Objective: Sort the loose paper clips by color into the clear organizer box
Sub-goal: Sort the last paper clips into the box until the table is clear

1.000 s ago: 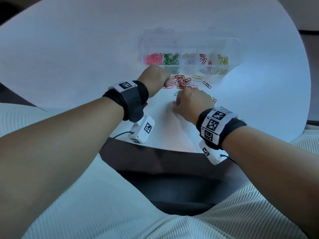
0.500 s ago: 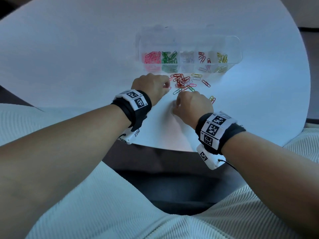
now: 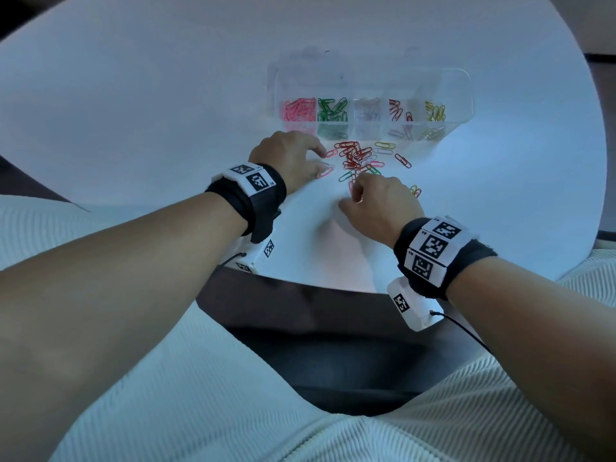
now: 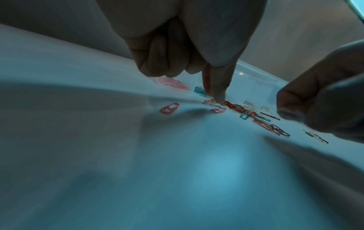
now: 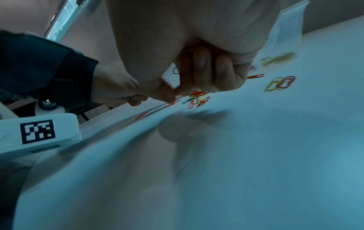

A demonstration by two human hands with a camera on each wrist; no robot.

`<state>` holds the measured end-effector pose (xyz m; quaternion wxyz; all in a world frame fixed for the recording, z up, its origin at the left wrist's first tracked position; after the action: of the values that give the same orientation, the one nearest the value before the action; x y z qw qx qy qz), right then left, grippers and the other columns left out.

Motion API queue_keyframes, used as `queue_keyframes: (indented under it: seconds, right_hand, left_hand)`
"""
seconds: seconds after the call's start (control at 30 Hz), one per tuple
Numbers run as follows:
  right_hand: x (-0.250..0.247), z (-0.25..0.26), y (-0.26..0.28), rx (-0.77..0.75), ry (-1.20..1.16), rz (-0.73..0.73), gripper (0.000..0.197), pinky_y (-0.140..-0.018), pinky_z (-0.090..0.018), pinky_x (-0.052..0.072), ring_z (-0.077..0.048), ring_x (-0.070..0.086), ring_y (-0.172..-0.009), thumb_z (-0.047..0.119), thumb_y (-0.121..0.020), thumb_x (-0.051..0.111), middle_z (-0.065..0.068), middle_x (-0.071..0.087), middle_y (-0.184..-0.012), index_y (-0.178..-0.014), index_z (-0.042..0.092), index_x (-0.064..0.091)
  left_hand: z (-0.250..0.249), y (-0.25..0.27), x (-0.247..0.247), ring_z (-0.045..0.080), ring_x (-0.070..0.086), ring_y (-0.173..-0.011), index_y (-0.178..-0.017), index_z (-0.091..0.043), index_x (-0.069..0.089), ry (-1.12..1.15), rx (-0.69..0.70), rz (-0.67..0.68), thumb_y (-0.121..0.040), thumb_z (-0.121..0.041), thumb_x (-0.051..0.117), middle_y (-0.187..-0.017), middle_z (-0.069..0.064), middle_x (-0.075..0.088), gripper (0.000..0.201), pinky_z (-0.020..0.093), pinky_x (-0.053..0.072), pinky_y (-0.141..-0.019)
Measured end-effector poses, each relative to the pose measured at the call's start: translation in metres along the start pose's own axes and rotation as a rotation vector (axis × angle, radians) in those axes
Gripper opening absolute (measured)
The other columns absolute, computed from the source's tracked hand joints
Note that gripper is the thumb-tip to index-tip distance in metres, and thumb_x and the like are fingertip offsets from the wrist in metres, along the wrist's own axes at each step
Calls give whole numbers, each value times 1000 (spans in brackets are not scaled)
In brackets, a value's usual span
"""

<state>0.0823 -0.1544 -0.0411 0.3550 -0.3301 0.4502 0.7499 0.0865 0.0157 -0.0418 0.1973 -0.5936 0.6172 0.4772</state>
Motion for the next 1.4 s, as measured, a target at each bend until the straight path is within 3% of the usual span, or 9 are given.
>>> queue_keyframes:
  seconds: [0.27, 0.4, 0.57, 0.77, 0.87, 1.03, 1.2, 1.3, 1.4]
  right_hand:
    - [-10, -11, 3, 141, -733, 77, 40, -51, -26, 22, -17, 29, -54, 13, -85, 42, 9, 38, -50, -47, 24, 41]
    - [-7, -10, 7, 271, -1101, 164, 26, -46, -22, 17, -17, 21, -49, 7, -80, 39, -6, 36, -54, -56, 16, 33]
    - [-15, -8, 5, 260, -1210, 136, 45, -46, -23, 15, -16, 23, -42, -1, -78, 39, -12, 49, -52, -38, 18, 39]
    - [-23, -10, -1, 293, -1351, 84, 27, -49, -27, 11, -16, 20, -43, -4, -76, 33, -8, 40, -49, -55, 14, 29]
    - [-28, -10, -7, 277, -1408, 84, 22, -47, -26, 13, -16, 22, -43, -4, -74, 29, -6, 39, -49, -63, 15, 34]
    - [-40, -4, -16, 264, -1459, 100, 29, -44, -23, 26, -17, 32, -45, -4, -73, 27, -6, 48, -52, -77, 9, 52]
    - [-44, 1, -20, 277, -1576, 111, 24, -51, -24, 40, -17, 44, -50, 1, -80, 33, -9, 57, -61, -82, 5, 56]
    - [-45, 4, -20, 292, -1590, 110, 21, -47, -24, 32, -16, 36, -46, 10, -88, 39, -3, 43, -49, -77, 7, 56]
    - [-46, 8, -22, 270, -1581, 137, 26, -44, -24, 16, -14, 17, -40, 18, -90, 41, 4, 20, -40, -68, 11, 51]
  left_hand:
    - [-2, -1, 11, 23, 58, -91, -93, -30, 67, -91, -20, 38, -86, -44, 61, -105, -2, 66, 17, 27, 41, -73]
    - [-1, 0, 10, 24, 59, -93, -93, -29, 66, -89, -28, 48, -87, -39, 58, -105, -2, 66, 15, 28, 43, -74]
    - [2, 3, 10, 27, 56, -80, -83, -21, 56, -89, -58, 97, -84, -35, 49, -88, 1, 62, 16, 31, 43, -68]
    - [-11, 7, 0, 25, 33, -63, -59, -12, 30, 105, -63, 203, -73, -30, 23, -62, 4, 35, 24, 33, 24, -55]
    - [-19, 4, -4, 18, 26, -48, -62, -12, 36, 407, -85, 157, -92, -24, 34, -57, 2, 31, 33, 29, 23, -48]
    - [-32, 3, -11, 12, 18, -39, -59, -17, 39, 741, -101, 188, -99, -24, 37, -46, -6, 26, 40, 21, 17, -44]
    - [-33, 4, -7, 9, 25, -40, -94, -5, 61, 786, -102, 245, -103, -18, 33, -52, -3, 38, 32, 16, 23, -41]
    - [-35, 7, -9, 8, 31, -42, -107, -7, 63, 782, -73, 228, -102, -10, 31, -60, 0, 45, 32, 17, 28, -42]
    - [-41, 7, -15, 7, 30, -38, -86, -7, 62, 879, -84, 204, -94, 2, 29, -59, 5, 45, 35, 17, 25, -41]
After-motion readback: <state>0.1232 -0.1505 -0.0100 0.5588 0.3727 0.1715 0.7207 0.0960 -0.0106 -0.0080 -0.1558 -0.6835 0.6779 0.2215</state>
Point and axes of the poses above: each hand's wrist, its own y-axis away from the middle knuckle, its own x-axis out of the palm, z = x × y, the point moved 3 cm from there along -y, towards the middle knuckle
